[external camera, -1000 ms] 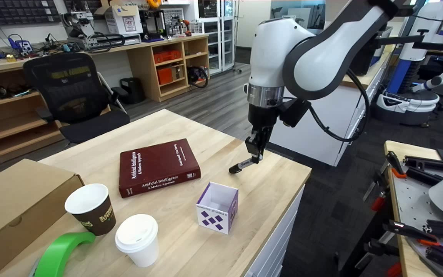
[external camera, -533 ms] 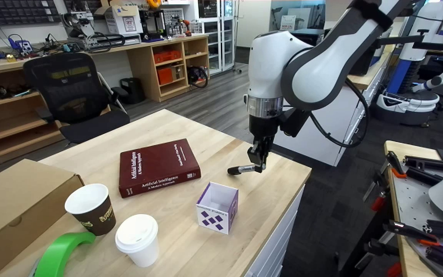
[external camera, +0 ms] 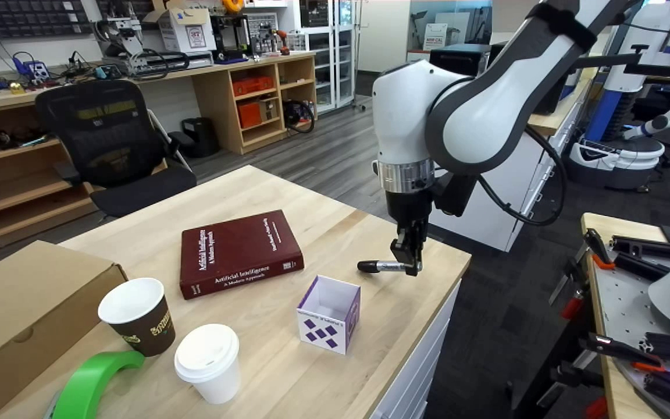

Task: Put the marker in the box on the table

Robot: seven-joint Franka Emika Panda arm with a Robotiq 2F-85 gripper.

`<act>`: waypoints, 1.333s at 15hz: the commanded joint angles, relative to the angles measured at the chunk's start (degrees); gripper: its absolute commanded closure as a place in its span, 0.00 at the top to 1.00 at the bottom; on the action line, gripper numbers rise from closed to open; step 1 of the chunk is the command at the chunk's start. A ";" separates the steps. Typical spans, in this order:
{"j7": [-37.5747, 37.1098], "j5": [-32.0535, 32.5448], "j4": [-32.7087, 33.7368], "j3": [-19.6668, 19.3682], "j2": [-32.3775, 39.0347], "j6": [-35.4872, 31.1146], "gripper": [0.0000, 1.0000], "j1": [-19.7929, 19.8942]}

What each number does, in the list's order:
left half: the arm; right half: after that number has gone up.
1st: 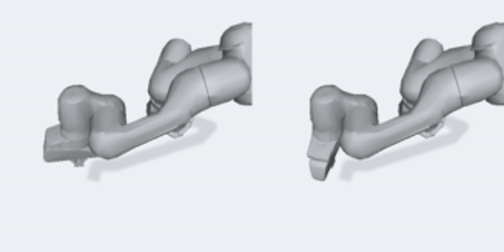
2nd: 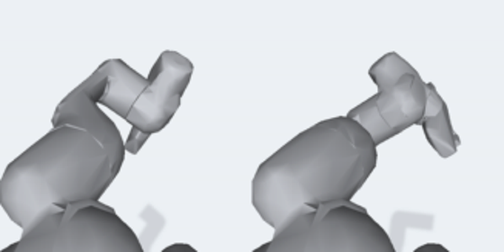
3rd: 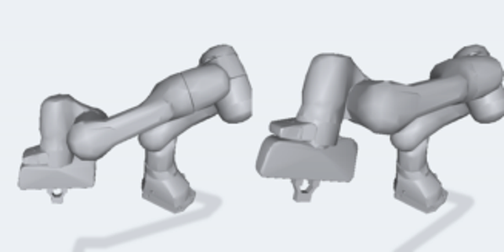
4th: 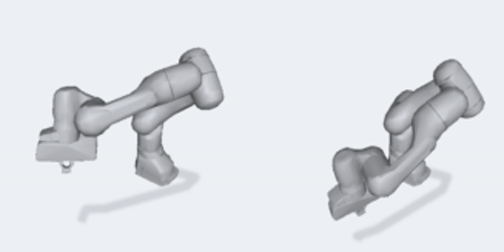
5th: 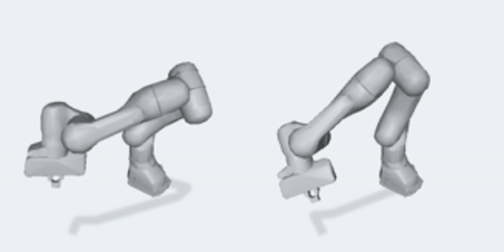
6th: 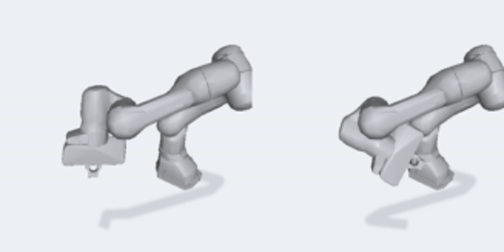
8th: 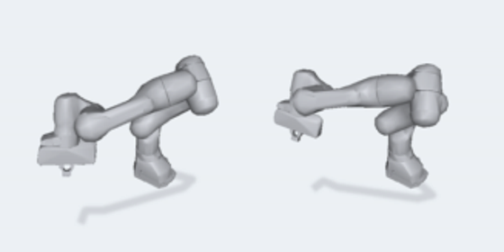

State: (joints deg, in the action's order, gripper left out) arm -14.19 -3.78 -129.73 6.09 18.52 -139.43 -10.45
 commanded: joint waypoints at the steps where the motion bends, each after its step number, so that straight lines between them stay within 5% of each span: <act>1: 1.47 -1.54 1.76 0.78 1.48 3.32 0.50 0.53; 9: 0.40 -1.00 0.96 0.62 -0.24 2.94 0.98 -0.05; 20: 0.69 -3.45 1.40 1.64 -1.29 1.53 1.00 -0.04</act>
